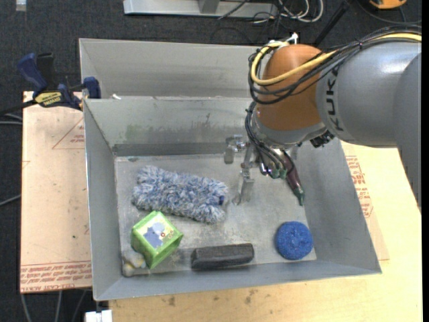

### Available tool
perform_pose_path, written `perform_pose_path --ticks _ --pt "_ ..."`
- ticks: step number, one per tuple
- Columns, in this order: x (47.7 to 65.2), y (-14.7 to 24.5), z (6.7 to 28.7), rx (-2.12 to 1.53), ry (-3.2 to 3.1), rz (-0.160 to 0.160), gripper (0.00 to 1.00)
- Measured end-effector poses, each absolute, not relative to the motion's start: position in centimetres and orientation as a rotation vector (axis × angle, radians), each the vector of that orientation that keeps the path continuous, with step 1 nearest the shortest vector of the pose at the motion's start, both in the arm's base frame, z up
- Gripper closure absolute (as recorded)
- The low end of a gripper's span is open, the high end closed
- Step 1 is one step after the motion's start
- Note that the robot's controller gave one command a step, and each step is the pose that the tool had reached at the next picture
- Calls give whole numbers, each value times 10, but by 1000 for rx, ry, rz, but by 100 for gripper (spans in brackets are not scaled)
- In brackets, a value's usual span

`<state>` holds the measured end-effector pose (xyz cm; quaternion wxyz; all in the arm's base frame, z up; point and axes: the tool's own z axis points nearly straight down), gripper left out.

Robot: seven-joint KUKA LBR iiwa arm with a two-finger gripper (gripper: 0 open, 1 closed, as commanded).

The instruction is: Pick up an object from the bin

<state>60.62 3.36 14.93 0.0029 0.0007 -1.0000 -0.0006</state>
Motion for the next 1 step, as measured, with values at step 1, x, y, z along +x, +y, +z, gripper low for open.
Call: perform_pose_path --ticks 1 --pt "608 34 154 2 -3143 -2 0"
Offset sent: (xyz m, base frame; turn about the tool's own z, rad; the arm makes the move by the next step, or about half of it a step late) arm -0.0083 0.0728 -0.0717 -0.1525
